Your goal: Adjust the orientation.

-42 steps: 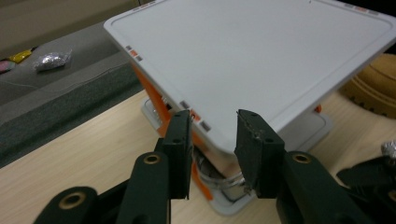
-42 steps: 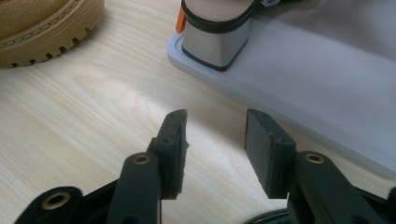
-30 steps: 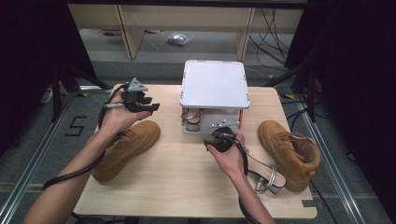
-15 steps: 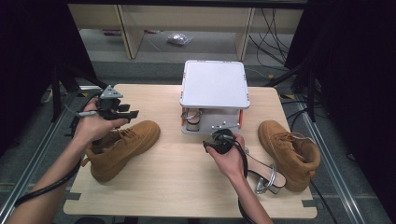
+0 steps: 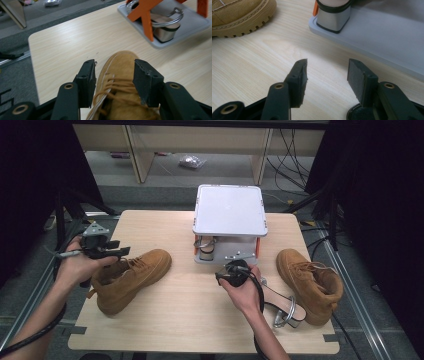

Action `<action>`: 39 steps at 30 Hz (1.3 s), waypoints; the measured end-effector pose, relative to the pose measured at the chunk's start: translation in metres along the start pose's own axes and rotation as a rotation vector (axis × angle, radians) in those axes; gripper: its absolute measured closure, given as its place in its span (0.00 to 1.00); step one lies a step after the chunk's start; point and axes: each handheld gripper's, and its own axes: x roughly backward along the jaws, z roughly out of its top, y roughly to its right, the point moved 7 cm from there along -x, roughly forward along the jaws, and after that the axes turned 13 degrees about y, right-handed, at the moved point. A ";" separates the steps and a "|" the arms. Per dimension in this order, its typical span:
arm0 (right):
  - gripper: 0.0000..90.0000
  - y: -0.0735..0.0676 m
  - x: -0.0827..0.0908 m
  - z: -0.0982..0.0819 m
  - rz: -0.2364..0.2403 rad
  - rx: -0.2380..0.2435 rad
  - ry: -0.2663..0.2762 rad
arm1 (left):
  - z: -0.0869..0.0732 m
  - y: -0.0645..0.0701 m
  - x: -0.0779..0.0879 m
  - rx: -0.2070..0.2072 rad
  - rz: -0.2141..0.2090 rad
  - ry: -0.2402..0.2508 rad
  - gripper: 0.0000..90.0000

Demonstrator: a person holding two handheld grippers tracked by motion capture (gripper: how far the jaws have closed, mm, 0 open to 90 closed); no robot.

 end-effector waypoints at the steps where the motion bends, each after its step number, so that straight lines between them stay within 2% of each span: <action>1: 0.57 -0.001 -0.001 -0.001 0.009 -0.009 0.000 | -0.007 -0.006 0.003 0.009 0.012 -0.009 0.58; 2: 0.57 -0.001 -0.001 -0.001 0.009 -0.009 0.000 | -0.007 -0.006 0.003 0.009 0.012 -0.009 0.58; 3: 0.56 0.000 -0.002 0.000 0.005 0.013 0.009 | -0.010 -0.009 0.004 0.011 0.017 -0.012 0.58; 4: 0.56 0.000 -0.002 0.000 0.002 0.023 0.011 | -0.017 -0.014 0.006 0.022 0.028 -0.031 0.57; 5: 0.56 -0.001 -0.001 0.000 -0.001 0.008 0.002 | -0.021 -0.016 0.005 0.035 0.036 -0.032 0.57; 7: 0.56 -0.001 -0.003 0.000 0.017 0.017 0.013 | -0.025 -0.019 0.006 0.033 0.037 -0.043 0.57; 8: 0.56 -0.001 -0.003 0.000 0.017 0.017 0.013 | -0.028 -0.021 0.005 0.046 0.042 -0.048 0.57; 11: 0.56 -0.002 -0.001 -0.001 0.001 0.005 0.000 | -0.038 -0.025 0.005 0.067 0.046 -0.062 0.57; 15: 0.56 -0.001 -0.002 -0.002 0.002 0.002 0.001 | -0.046 -0.027 0.004 0.068 0.045 -0.088 0.57; 17: 0.56 -0.001 -0.002 -0.002 0.005 0.013 0.007 | -0.048 -0.026 0.003 0.072 0.039 -0.091 0.57; 18: 0.55 -0.001 -0.001 -0.003 0.000 -0.002 -0.001 | -0.050 -0.026 0.002 0.075 0.038 -0.095 0.57; 21: 0.55 -0.001 -0.002 -0.004 0.010 -0.003 0.000 | -0.051 -0.024 0.001 0.085 0.042 -0.090 0.57; 22: 0.55 -0.001 -0.002 -0.004 0.008 -0.003 -0.001 | -0.051 -0.024 0.002 0.073 0.036 -0.098 0.57; 26: 0.58 0.003 0.000 -0.004 -0.004 0.012 -0.008 | -0.050 -0.023 0.002 0.070 0.029 -0.096 0.57; 27: 0.64 0.007 0.007 -0.003 -0.011 -0.004 -0.029 | -0.048 -0.022 0.004 0.070 0.032 -0.084 0.56; 28: 0.64 0.012 0.011 -0.001 -0.029 -0.002 -0.039 | -0.045 -0.021 0.004 0.081 0.035 -0.067 0.56; 29: 0.64 0.017 0.014 0.000 -0.037 0.002 -0.056 | -0.043 -0.021 0.006 0.062 0.034 -0.067 0.56; 30: 0.64 0.017 0.014 0.000 -0.037 0.002 -0.056 | -0.043 -0.021 0.006 0.062 0.034 -0.067 0.56; 31: 0.64 0.028 0.024 0.004 -0.081 0.037 -0.100 | -0.038 -0.018 0.006 0.061 0.035 -0.042 0.56; 32: 0.64 0.033 0.028 0.005 -0.085 0.042 -0.119 | -0.038 -0.018 0.006 0.061 0.035 -0.042 0.56; 33: 0.63 0.038 0.032 0.006 -0.085 0.056 -0.147 | -0.032 -0.015 0.007 0.041 0.024 -0.033 0.56; 34: 0.63 0.038 0.032 0.006 -0.085 0.056 -0.147 | -0.032 -0.015 0.007 0.041 0.024 -0.033 0.56; 35: 0.62 0.045 0.040 0.008 -0.088 0.080 -0.193 | -0.025 -0.010 0.006 0.034 0.021 -0.012 0.56; 36: 0.61 0.047 0.045 0.008 -0.091 0.082 -0.228 | -0.025 -0.010 0.006 0.034 0.021 -0.012 0.56; 37: 0.60 0.049 0.048 0.007 -0.091 0.080 -0.256 | -0.019 -0.004 0.003 0.028 0.010 0.007 0.56; 38: 0.60 0.049 0.048 0.007 -0.091 0.080 -0.256 | -0.019 -0.004 0.003 0.028 0.010 0.007 0.56; 39: 0.58 0.051 0.051 0.006 -0.089 0.080 -0.282 | -0.015 0.000 0.002 0.022 0.002 0.011 0.56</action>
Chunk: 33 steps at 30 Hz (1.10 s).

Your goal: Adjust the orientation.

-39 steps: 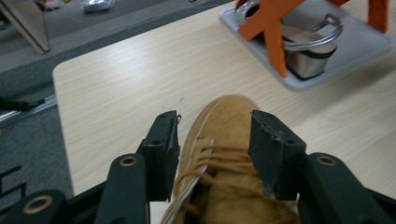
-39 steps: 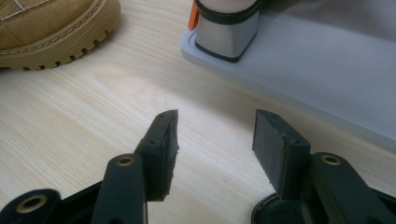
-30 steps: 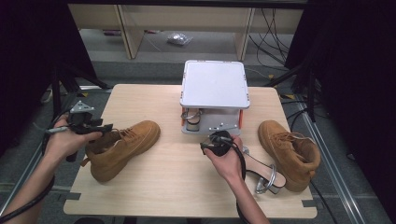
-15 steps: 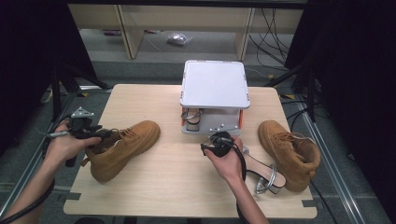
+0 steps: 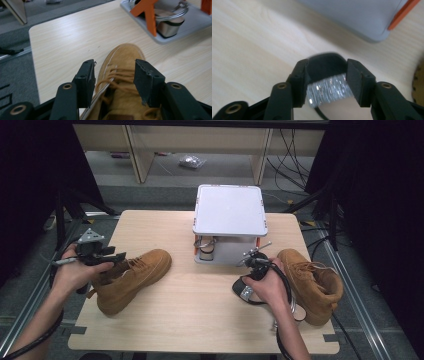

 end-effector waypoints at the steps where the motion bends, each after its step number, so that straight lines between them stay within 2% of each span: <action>1: 0.57 0.003 0.002 -0.002 0.004 0.020 -0.023 | 0.004 0.004 -0.002 -0.004 -0.008 0.010 0.56; 2: 0.54 0.005 0.003 -0.006 -0.009 0.026 -0.057 | 0.008 0.010 -0.005 0.006 -0.020 0.038 0.56; 3: 0.52 0.010 0.007 -0.013 0.004 0.056 -0.101 | 0.012 0.015 -0.008 0.004 -0.032 0.055 0.57; 4: 0.52 0.010 0.007 -0.013 0.004 0.056 -0.101 | 0.015 0.020 -0.010 -0.009 -0.048 0.051 0.57; 5: 0.50 0.012 0.009 -0.020 0.026 0.057 -0.142 | 0.023 0.032 -0.017 -0.006 -0.076 0.069 0.57; 7: 0.47 0.015 0.011 -0.029 0.031 0.057 -0.186 | 0.033 0.043 -0.024 -0.016 -0.100 0.084 0.58; 8: 0.46 0.018 0.011 -0.032 0.046 0.073 -0.204 | 0.038 0.050 -0.028 -0.020 -0.116 0.102 0.58; 9: 0.46 0.018 0.011 -0.032 0.046 0.073 -0.204 | 0.038 0.050 -0.028 -0.020 -0.116 0.102 0.58; 10: 0.45 0.021 0.011 -0.036 0.034 0.088 -0.213 | 0.043 0.056 -0.031 -0.027 -0.130 0.105 0.58; 12: 0.42 0.027 0.013 -0.044 0.017 0.103 -0.228 | 0.054 0.069 -0.039 -0.027 -0.157 0.132 0.59; 13: 0.41 0.029 0.013 -0.046 0.019 0.103 -0.239 | 0.064 0.081 -0.048 -0.030 -0.188 0.154 0.59; 14: 0.40 0.031 0.013 -0.049 0.017 0.112 -0.250 | 0.069 0.087 -0.052 -0.031 -0.203 0.165 0.59; 15: 0.40 0.032 0.013 -0.051 0.013 0.113 -0.252 | 0.069 0.087 -0.052 -0.031 -0.203 0.165 0.60; 16: 0.39 0.032 0.013 -0.054 0.014 0.103 -0.275 | 0.079 0.099 -0.061 -0.028 -0.230 0.188 0.61; 17: 0.39 0.032 0.013 -0.054 0.014 0.103 -0.275 | 0.079 0.099 -0.061 -0.028 -0.230 0.188 0.62; 18: 0.38 0.034 0.013 -0.061 0.017 0.093 -0.305 | 0.089 0.108 -0.069 -0.035 -0.247 0.196 0.62; 19: 0.38 0.037 0.013 -0.064 0.018 0.099 -0.316 | 0.094 0.113 -0.074 -0.021 -0.259 0.216 0.64; 21: 0.37 0.038 0.013 -0.067 0.012 0.090 -0.330 | 0.098 0.117 -0.078 -0.024 -0.266 0.218 0.66; 22: 0.36 0.043 0.012 -0.072 0.008 0.111 -0.340 | 0.105 0.123 -0.087 -0.029 -0.276 0.229 0.68; 23: 0.36 0.045 0.011 -0.074 0.009 0.110 -0.337 | 0.108 0.126 -0.091 -0.030 -0.276 0.231 0.70; 25: 0.36 0.042 0.014 -0.074 0.011 0.067 -0.341 | 0.113 0.132 -0.100 -0.036 -0.277 0.236 0.75; 26: 0.36 0.042 0.014 -0.074 0.011 0.067 -0.341 | 0.113 0.132 -0.100 -0.036 -0.277 0.236 0.77; 27: 0.36 0.045 0.013 -0.074 0.025 0.098 -0.327 | 0.115 0.134 -0.104 -0.038 -0.275 0.240 0.77; 28: 0.35 0.047 0.013 -0.073 0.019 0.108 -0.325 | 0.119 0.138 -0.111 -0.048 -0.270 0.248 0.80; 31: 0.35 0.050 0.014 -0.069 -0.007 0.137 -0.302 | 0.123 0.142 -0.117 -0.051 -0.269 0.257 0.83; 33: 0.34 0.050 0.013 -0.071 0.005 0.136 -0.313 | 0.125 0.144 -0.124 -0.065 -0.262 0.257 0.86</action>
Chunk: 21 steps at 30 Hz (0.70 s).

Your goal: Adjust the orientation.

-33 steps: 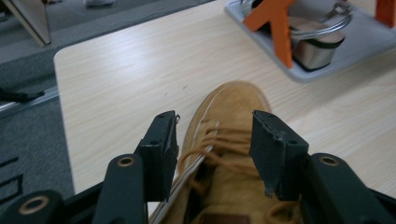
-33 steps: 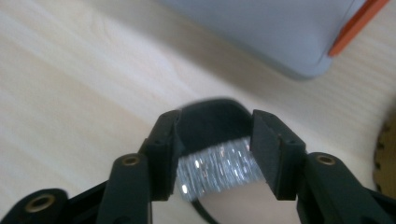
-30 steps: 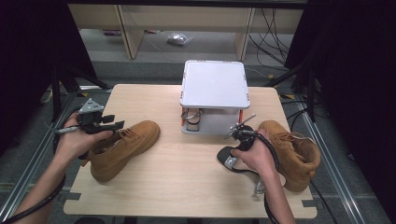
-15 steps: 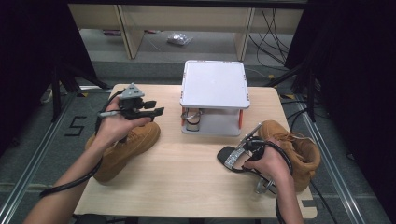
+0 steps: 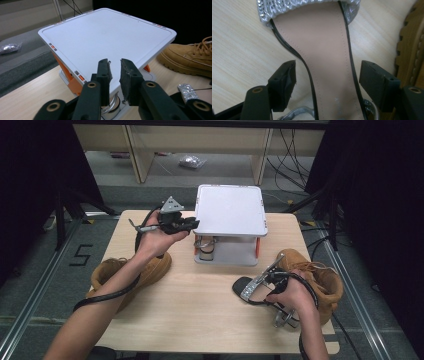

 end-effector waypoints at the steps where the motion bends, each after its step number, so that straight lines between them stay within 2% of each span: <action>1: 0.32 0.000 -0.005 -0.002 -0.001 -0.007 -0.023 | -0.001 0.000 -0.007 -0.008 0.007 -0.006 0.90; 3: 0.31 0.003 -0.008 -0.002 0.001 0.008 -0.027 | -0.001 -0.001 -0.011 -0.008 0.007 -0.010 0.93; 4: 0.31 0.003 -0.009 -0.002 -0.005 -0.010 -0.027 | -0.004 -0.001 -0.017 -0.013 0.007 -0.020 0.94; 5: 0.31 0.005 -0.011 -0.003 -0.009 -0.010 -0.029 | -0.005 0.000 -0.021 -0.002 0.010 -0.015 0.96; 10: 0.31 0.006 -0.018 -0.007 0.004 0.002 -0.055 | -0.009 0.000 -0.033 -0.002 0.019 -0.027 0.99; 11: 0.31 0.007 -0.020 -0.007 0.009 0.025 -0.055 | -0.010 0.000 -0.035 -0.007 0.023 -0.031 1.00; 13: 0.32 0.004 -0.022 -0.009 0.013 -0.007 -0.079 | -0.011 -0.001 -0.038 -0.008 0.032 -0.036 1.00; 14: 0.33 0.005 -0.024 -0.009 0.017 0.014 -0.078 | -0.011 -0.001 -0.038 -0.008 0.032 -0.036 1.00; 17: 0.37 0.003 -0.026 -0.010 0.020 0.000 -0.092 | -0.015 0.000 -0.042 -0.006 0.036 -0.045 1.00; 18: 0.38 0.004 -0.027 -0.010 0.020 0.010 -0.092 | -0.017 -0.002 -0.042 -0.017 0.034 -0.061 1.00; 20: 0.41 0.005 -0.028 -0.011 0.010 0.012 -0.102 | -0.018 -0.002 -0.043 -0.015 0.033 -0.064 1.00; 21: 0.41 0.007 -0.030 -0.010 0.011 0.039 -0.099 | -0.020 -0.002 -0.044 -0.021 0.037 -0.076 1.00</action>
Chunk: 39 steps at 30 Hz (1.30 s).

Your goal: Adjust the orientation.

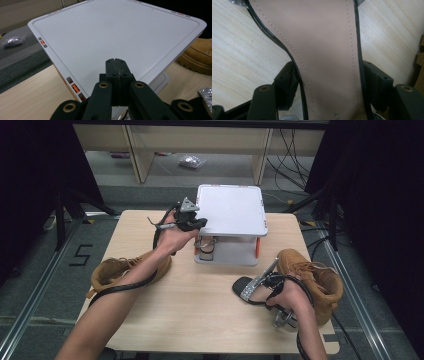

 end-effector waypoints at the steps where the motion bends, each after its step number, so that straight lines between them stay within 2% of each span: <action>1: 0.42 -0.003 0.001 -0.001 -0.011 -0.035 -0.015 | -0.001 0.001 -0.001 0.013 0.004 0.005 1.00; 2: 0.42 0.000 -0.001 0.000 -0.001 0.011 -0.002 | -0.002 0.001 -0.002 0.012 0.003 -0.002 1.00; 5: 0.42 -0.001 0.000 0.000 -0.011 0.013 -0.007 | -0.004 0.000 -0.002 0.010 -0.002 -0.018 1.00; 6: 0.42 -0.001 0.000 0.000 -0.016 0.009 -0.014 | -0.007 -0.001 -0.004 0.003 0.000 -0.037 1.00; 7: 0.43 -0.002 0.000 0.000 -0.018 0.004 -0.013 | -0.008 0.000 -0.006 0.014 0.004 -0.023 1.00; 10: 0.43 -0.003 0.000 0.000 -0.017 -0.008 0.006 | -0.007 0.000 -0.006 0.010 0.007 -0.034 1.00; 12: 0.45 -0.006 0.001 -0.001 -0.014 -0.043 0.011 | -0.008 0.000 -0.005 -0.008 0.007 -0.044 1.00; 13: 0.45 -0.008 0.002 -0.001 -0.016 -0.081 0.012 | -0.008 0.000 -0.005 -0.008 0.007 -0.044 1.00; 14: 0.46 -0.008 0.002 -0.001 -0.008 -0.075 0.022 | -0.007 0.001 -0.007 0.005 0.009 -0.030 1.00; 15: 0.47 -0.008 0.002 0.000 0.011 -0.055 0.027 | -0.008 0.000 -0.006 0.001 0.008 -0.034 1.00; 17: 0.48 -0.010 0.001 0.002 0.007 -0.088 0.044 | -0.008 0.000 -0.006 0.007 0.010 -0.037 1.00; 18: 0.48 -0.014 0.002 0.003 -0.006 -0.147 0.026 | -0.008 0.001 -0.006 0.007 0.009 -0.029 1.00; 21: 0.48 -0.017 0.001 0.007 -0.017 -0.159 0.043 | -0.008 0.001 -0.006 0.007 0.004 -0.028 1.00; 22: 0.48 -0.018 0.000 0.010 0.010 -0.144 0.070 | -0.008 0.000 -0.006 0.008 0.007 -0.028 1.00; 23: 0.48 -0.018 0.000 0.010 0.010 -0.144 0.070 | -0.008 0.000 -0.006 0.008 0.007 -0.028 1.00; 24: 0.48 -0.023 0.004 0.013 -0.011 -0.192 0.081 | -0.008 0.001 -0.006 0.008 0.004 -0.028 1.00; 27: 0.48 -0.025 0.007 0.018 0.012 -0.213 0.120 | -0.008 0.001 -0.007 0.010 -0.003 -0.027 1.00; 29: 0.48 -0.025 0.009 0.018 0.045 -0.326 0.108 | -0.008 0.000 -0.006 0.009 0.006 -0.027 1.00; 30: 0.48 -0.024 0.008 0.019 0.043 -0.344 0.122 | -0.008 0.001 -0.007 0.007 0.001 -0.028 1.00; 32: 0.48 -0.023 0.007 0.019 0.030 -0.335 0.124 | -0.008 0.000 -0.006 0.002 0.004 -0.037 1.00; 35: 0.48 -0.022 0.005 0.022 0.014 -0.341 0.160 | -0.008 0.000 -0.007 0.003 0.005 -0.031 1.00; 37: 0.48 -0.023 0.005 0.024 0.018 -0.355 0.176 | -0.008 0.000 -0.007 0.001 0.004 -0.031 1.00; 38: 0.48 -0.027 0.008 0.028 0.024 -0.393 0.182 | -0.007 0.000 -0.007 0.002 0.003 -0.033 1.00; 39: 0.48 -0.027 0.008 0.030 0.028 -0.408 0.191 | -0.007 0.000 -0.008 0.003 0.003 -0.031 1.00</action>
